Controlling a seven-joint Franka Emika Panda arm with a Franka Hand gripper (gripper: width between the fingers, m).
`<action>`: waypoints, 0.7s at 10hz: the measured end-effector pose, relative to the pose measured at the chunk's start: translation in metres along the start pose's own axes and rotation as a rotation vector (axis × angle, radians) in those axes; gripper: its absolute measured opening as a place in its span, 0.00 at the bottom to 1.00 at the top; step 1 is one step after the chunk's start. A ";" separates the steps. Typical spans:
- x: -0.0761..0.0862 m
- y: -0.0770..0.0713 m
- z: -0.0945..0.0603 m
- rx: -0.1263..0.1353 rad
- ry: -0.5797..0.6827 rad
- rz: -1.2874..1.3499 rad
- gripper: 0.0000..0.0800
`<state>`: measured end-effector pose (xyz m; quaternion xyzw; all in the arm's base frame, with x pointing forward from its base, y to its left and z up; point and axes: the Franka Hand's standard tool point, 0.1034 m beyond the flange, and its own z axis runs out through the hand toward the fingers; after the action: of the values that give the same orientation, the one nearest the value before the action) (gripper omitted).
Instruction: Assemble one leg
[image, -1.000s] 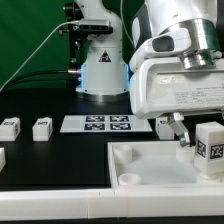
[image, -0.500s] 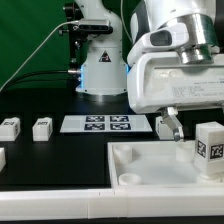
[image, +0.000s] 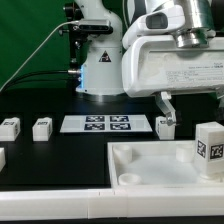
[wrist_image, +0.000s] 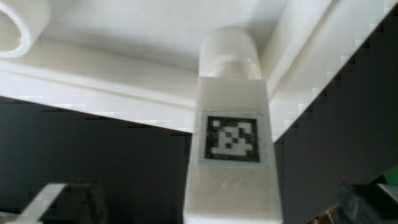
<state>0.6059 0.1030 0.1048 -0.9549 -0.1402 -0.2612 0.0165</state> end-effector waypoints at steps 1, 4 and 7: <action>-0.009 -0.006 0.004 0.024 -0.096 0.005 0.81; -0.006 -0.017 -0.003 0.085 -0.367 0.021 0.81; 0.003 -0.016 0.001 0.115 -0.510 0.038 0.81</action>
Offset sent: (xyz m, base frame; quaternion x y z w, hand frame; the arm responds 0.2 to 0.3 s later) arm 0.0027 -0.0081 -0.0004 0.0044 -0.3096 0.0096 0.9508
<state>0.6050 0.1189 0.1049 -0.9898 -0.1365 -0.0033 0.0397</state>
